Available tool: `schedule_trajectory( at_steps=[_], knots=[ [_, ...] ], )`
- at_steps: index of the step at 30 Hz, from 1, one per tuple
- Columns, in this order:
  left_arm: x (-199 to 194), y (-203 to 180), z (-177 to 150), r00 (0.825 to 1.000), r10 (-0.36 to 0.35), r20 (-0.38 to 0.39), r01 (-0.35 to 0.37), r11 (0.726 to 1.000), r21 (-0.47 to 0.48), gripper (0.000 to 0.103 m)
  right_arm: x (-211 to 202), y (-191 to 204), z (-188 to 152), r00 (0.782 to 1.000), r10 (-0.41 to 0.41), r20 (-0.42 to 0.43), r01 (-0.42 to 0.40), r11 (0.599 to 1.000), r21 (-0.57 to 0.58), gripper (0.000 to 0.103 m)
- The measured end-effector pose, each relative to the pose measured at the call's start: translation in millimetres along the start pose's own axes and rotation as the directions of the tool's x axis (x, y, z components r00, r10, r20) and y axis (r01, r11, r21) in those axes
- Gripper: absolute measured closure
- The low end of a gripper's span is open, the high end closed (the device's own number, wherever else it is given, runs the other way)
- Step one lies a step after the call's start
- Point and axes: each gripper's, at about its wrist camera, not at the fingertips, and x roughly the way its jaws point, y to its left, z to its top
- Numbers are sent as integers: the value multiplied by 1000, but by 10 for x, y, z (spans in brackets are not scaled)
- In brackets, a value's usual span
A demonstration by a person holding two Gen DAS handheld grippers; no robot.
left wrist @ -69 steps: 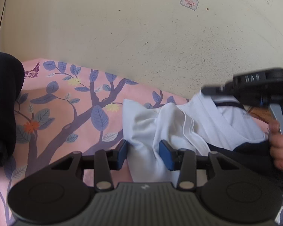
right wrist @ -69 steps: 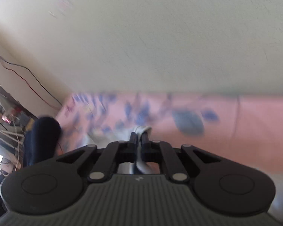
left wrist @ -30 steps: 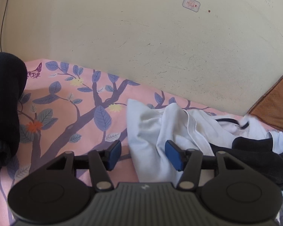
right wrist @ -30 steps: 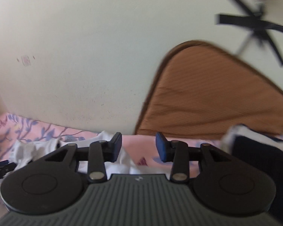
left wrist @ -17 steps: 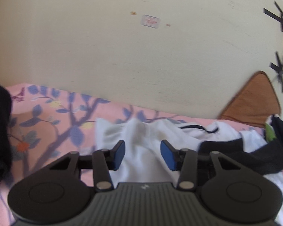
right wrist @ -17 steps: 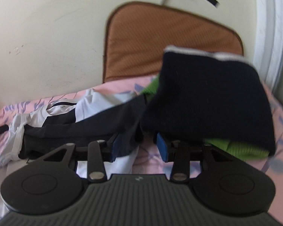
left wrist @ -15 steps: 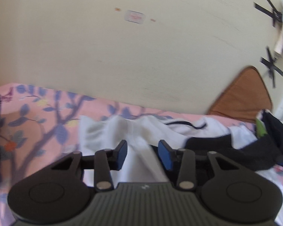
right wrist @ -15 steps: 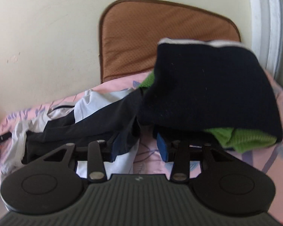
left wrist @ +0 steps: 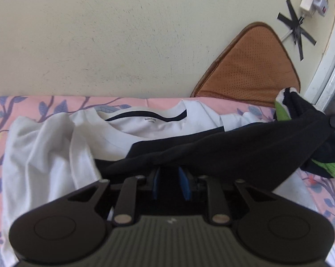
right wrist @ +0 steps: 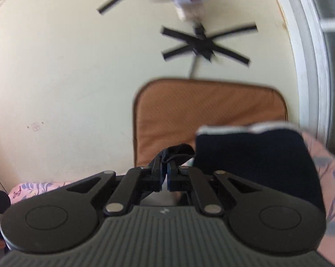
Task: Fold small clothes
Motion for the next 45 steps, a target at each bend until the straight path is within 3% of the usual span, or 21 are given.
schedule_trajectory(
  at_steps=[3, 6, 10, 13, 16, 17, 18, 19, 23, 25, 28, 29, 30, 31, 32, 33, 35, 38, 42, 45],
  knots=[
    [101, -40, 53, 1000, 8, 8, -8, 1000, 10, 82, 26, -100, -91, 1000, -5, -9, 5, 999, 38, 97],
    [68, 73, 108, 999, -47, -5, 47, 996, -74, 78, -58, 21, -51, 1000, 25, 14, -26, 999, 28, 97],
    [-421, 379, 171, 989, -102, 110, 121, 976, -179, 77, -111, 533, 85, 987, 158, 17, -156, 984, -91, 96],
    [-871, 668, 130, 979, -79, 186, 121, 965, -232, 75, 25, 1050, 89, 958, 283, -43, -286, 943, -168, 96],
    [-1251, 926, -43, 981, 8, 193, 39, 970, -238, 71, 348, 1605, -64, 906, 384, -177, -417, 881, -222, 93],
    [-1341, 995, -118, 983, 39, 181, 5, 972, -235, 67, 498, 1754, -148, 887, 385, -254, -445, 860, -249, 87],
    [-1424, 1069, -204, 984, 68, 162, -29, 972, -234, 66, 617, 1844, -223, 874, 372, -314, -458, 847, -270, 66],
    [-1491, 1129, -300, 986, 88, 142, -53, 971, -232, 62, 703, 1874, -298, 874, 347, -339, -446, 849, -282, 52],
    [-1515, 1238, -532, 989, 128, 79, -110, 975, -194, 53, 742, 1583, -278, 876, 347, -335, -419, 892, -172, 52],
    [-1362, 1205, -529, 994, 104, 38, -95, 979, -181, 53, 783, 1458, -288, 885, 313, -345, -378, 915, -139, 52],
    [-1108, 1049, -524, 997, 79, 11, -77, 988, -137, 52, 879, 1279, -365, 878, 271, -394, -329, 940, -87, 53],
    [-1019, 980, -535, 993, 116, 0, -115, 988, -104, 71, 868, 1255, -438, 880, 225, -417, -294, 950, -109, 53],
    [-975, 919, -557, 982, 188, 20, -186, 981, -58, 81, 908, 1203, -486, 887, 170, -429, -253, 957, -144, 61],
    [-958, 896, -573, 977, 211, 28, -211, 977, -18, 87, 934, 1143, -566, 895, 112, -431, -202, 964, -171, 76],
    [-975, 933, -573, 980, 198, 25, -197, 980, -40, 88, 919, 1023, -587, 900, 130, -416, -202, 970, -133, 82],
    [-997, 987, -555, 982, 187, 12, -186, 979, -80, 88, 902, 910, -554, 890, 165, -425, -207, 977, -53, 82],
    [-1062, 1060, -524, 983, 182, 0, -180, 974, -140, 88, 744, 838, -469, 883, 225, -412, -226, 973, 47, 75],
    [-1301, 1094, -539, 980, 196, 16, -190, 965, -180, 87, 212, 867, -341, 893, 297, -339, -303, 952, 37, 73],
    [-1914, 1095, -735, 982, 171, 80, -158, 976, -151, 81, -592, 746, -427, 903, 287, -321, -316, 948, -41, 72],
    [-2391, 1178, -1083, 990, 113, 81, -102, 986, -129, 73, -1223, 499, -646, 910, 255, -327, -302, 948, -102, 68]
  ],
)
